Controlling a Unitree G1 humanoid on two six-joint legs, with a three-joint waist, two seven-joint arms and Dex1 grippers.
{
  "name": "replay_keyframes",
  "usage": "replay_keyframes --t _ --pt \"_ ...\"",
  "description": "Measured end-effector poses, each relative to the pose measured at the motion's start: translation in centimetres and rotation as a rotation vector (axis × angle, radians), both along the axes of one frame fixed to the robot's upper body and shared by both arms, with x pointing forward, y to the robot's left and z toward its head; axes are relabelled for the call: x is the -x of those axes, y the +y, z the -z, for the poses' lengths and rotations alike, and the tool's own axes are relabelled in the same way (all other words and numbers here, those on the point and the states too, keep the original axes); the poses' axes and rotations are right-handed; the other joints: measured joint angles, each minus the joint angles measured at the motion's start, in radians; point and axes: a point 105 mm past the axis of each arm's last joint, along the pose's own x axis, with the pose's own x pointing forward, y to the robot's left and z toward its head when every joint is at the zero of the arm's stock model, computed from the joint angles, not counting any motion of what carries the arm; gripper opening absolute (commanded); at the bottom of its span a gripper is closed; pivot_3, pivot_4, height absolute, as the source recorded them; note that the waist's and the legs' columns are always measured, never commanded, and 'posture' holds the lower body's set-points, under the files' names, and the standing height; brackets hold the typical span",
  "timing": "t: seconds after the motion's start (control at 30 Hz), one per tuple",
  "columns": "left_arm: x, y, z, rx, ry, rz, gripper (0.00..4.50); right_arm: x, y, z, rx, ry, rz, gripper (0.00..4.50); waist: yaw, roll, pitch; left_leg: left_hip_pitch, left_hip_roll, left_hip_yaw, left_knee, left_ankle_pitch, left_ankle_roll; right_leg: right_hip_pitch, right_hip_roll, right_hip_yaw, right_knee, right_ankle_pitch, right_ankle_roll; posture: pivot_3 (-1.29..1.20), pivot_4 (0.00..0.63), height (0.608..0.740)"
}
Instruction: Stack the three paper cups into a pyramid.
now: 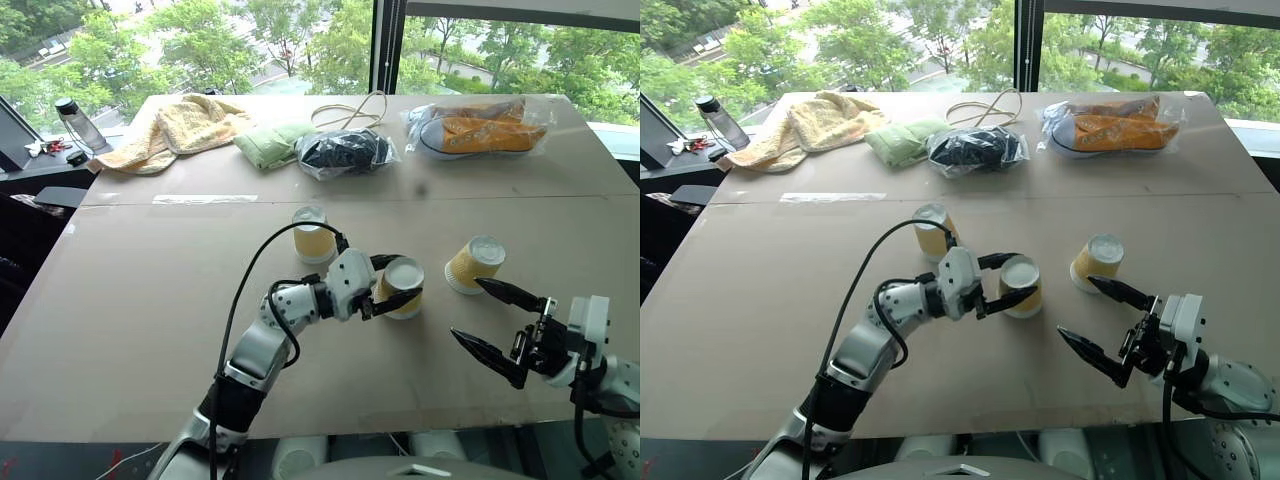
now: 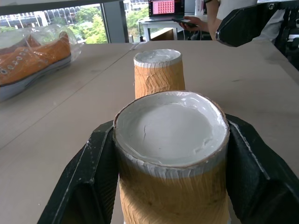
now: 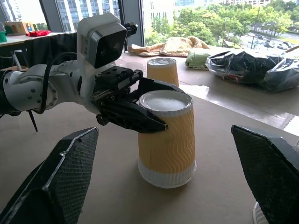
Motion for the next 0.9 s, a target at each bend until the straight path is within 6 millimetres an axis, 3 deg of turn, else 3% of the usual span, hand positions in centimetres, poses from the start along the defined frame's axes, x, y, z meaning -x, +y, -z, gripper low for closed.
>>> replay_keyframes --t 0.07,0.1,0.2,0.37,0.5,0.67,0.8,0.9 --pt "0.0 0.0 0.1 0.001 -0.006 -0.002 2.40 0.1 0.0 0.0 0.006 0.006 -0.003 4.50 0.001 0.000 0.000 0.000 0.000 0.000 0.000 0.000 0.000 0.000 0.000 0.000 0.000 0.000 0.000 0.00 0.150 0.740" --pt "0.0 -0.1 0.0 0.005 -0.014 0.002 3.41 0.1 0.0 0.0 0.010 0.010 -0.008 4.50 0.001 0.000 0.000 0.000 0.000 0.000 0.000 0.000 0.000 0.000 0.000 0.000 0.000 0.000 0.000 0.00 0.150 0.740" --pt "0.2 -0.3 -0.3 0.033 -0.025 0.009 4.45 0.2 0.0 0.0 0.015 0.018 -0.018 4.50 0.000 0.000 0.000 0.000 0.000 0.000 0.000 0.000 0.000 0.000 0.000 0.000 0.000 0.000 0.000 0.00 0.150 0.740" --pt "0.7 0.6 -1.7 0.132 -0.037 0.002 4.45 0.0 0.1 -0.3 0.020 0.012 -0.030 4.50 -0.001 0.000 0.000 0.000 0.001 0.000 0.000 0.000 0.000 0.000 0.000 0.001 0.000 0.000 0.000 0.00 0.150 0.740" --pt "2.4 2.1 -3.1 0.180 -0.053 0.020 4.45 -0.2 0.1 -0.4 0.025 0.008 -0.037 4.50 -0.002 0.000 0.000 0.000 0.001 0.000 0.000 0.000 0.000 0.000 -0.001 0.002 0.000 0.000 0.000 0.00 0.150 0.740" --pt "3.8 6.7 -5.7 0.342 -0.039 -0.140 4.45 -0.5 0.0 -0.6 0.028 0.003 -0.044 4.50 -0.001 0.001 0.000 0.000 0.002 -0.001 0.000 0.000 0.000 0.000 -0.002 0.002 0.000 0.000 0.000 0.00 0.150 0.740" --pt "1.8 11.0 -8.0 0.456 -0.112 -0.408 4.45 -0.6 0.2 -0.9 0.027 -0.011 -0.063 4.50 0.005 0.001 0.000 0.000 0.000 -0.002 0.002 0.000 0.000 0.003 -0.002 0.000 0.000 0.000 0.000 0.00 0.150 0.740" --pt "-0.4 12.5 -7.7 0.422 -0.137 -0.564 4.45 -0.8 0.3 -1.2 0.021 -0.022 -0.073 4.50 0.004 0.001 0.000 0.000 -0.001 -0.001 0.003 0.000 0.000 0.003 -0.002 -0.001 0.000 0.000 0.000 0.00 0.150 0.740"
